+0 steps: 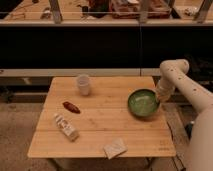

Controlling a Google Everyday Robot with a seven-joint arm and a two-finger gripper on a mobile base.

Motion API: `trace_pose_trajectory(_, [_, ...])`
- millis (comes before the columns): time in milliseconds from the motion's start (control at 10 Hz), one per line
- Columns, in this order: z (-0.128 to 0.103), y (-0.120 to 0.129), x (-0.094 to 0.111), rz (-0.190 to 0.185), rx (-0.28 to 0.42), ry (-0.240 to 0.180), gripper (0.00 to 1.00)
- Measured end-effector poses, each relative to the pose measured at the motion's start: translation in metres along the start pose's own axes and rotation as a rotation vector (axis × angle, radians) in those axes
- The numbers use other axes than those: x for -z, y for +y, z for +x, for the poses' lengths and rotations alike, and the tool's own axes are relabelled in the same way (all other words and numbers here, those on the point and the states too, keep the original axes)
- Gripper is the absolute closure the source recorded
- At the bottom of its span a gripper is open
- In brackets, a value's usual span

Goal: Drag the ceramic bowl in a circle

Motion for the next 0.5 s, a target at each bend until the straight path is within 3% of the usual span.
trace_pose_trajectory(500, [-0.009, -0.089, 0.0, -0.017, 0.094, 0.023, 0.8])
